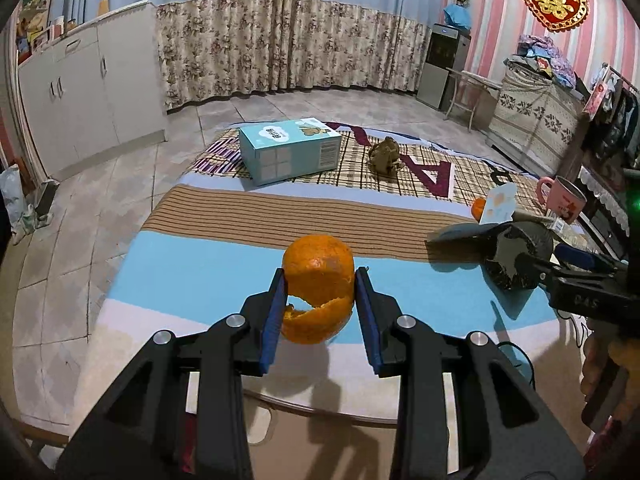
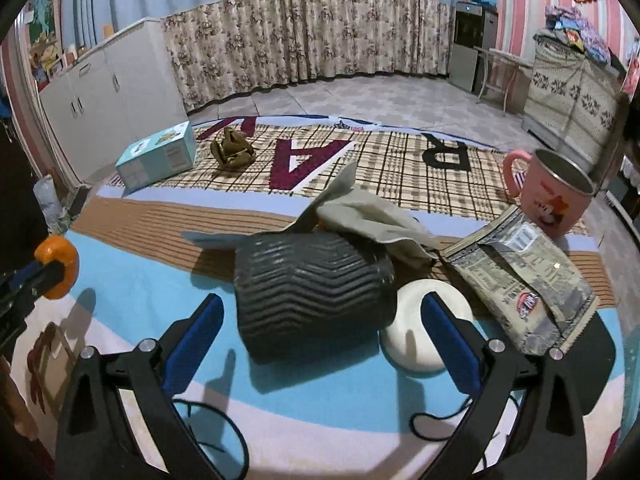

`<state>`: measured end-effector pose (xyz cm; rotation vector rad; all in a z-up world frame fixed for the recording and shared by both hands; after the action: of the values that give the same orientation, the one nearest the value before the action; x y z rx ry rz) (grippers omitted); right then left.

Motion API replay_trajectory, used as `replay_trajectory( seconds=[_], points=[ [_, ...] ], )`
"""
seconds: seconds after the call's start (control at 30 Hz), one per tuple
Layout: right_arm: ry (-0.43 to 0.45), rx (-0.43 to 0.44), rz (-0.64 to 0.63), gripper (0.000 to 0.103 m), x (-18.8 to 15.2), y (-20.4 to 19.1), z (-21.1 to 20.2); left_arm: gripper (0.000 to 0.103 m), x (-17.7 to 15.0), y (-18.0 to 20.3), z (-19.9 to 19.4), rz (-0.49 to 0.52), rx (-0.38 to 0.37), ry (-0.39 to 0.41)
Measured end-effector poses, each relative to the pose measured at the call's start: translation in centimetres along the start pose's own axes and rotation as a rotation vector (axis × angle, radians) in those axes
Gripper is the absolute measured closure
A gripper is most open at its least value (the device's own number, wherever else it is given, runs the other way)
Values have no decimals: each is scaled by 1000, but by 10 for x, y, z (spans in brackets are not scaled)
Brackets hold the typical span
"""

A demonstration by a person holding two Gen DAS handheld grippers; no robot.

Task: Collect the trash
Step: 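Grasp the black ribbed object with the right tool, then carry the orange peel and black ribbed object over the light-blue basket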

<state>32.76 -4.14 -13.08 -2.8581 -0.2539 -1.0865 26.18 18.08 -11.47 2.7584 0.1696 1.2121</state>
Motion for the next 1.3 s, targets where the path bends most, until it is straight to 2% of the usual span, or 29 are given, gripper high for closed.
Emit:
replay_trajectory(
  seconds=[0.03, 0.07, 0.1, 0.27, 0.43, 0.5, 0.53, 0.77, 1.0, 1.3],
  points=[
    [-5, 10, 0, 13, 0, 0, 2, 70, 0, 0, 0, 1, 1, -1],
    [-18, 22, -4, 26, -2, -2, 4, 70, 0, 0, 0, 1, 1, -2],
    [-25, 25, -7, 28, -4, -2, 4, 70, 0, 0, 1, 2, 1, -5],
    [9, 24, -21, 29, -6, 2, -8, 70, 3, 8, -4, 13, 4, 1],
    [42, 16, -23, 29, -12, 14, -37, 70, 8, 25, -12, 30, -2, 18],
    [53, 17, -19, 39, -17, 23, -49, 70, 10, 36, -15, 40, -8, 20],
    [58, 15, -14, 39, -21, 30, -55, 70, 11, 43, -17, 48, -13, 22],
    [107, -30, 41, 39, -32, 82, -82, 70, 15, 98, -21, 111, -62, 38],
    [169, -109, 158, 39, -42, 155, -115, 70, 10, 160, -22, 190, -110, 31],
    [239, -267, 284, 39, -57, 258, -157, 70, 7, 255, -25, 288, -195, 46]
  ],
)
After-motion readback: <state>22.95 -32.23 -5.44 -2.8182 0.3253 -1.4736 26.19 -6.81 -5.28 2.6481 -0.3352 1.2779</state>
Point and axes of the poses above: each gripper's, at about its wrist camera, not at the fingertips, and z roughly the way its jaws point, y to its right, x to its top, the point moved 8 cm from there along z, roughly the way its jaws point, and after that the axes turned 6 degrees about -x, right-handed, at the moved point
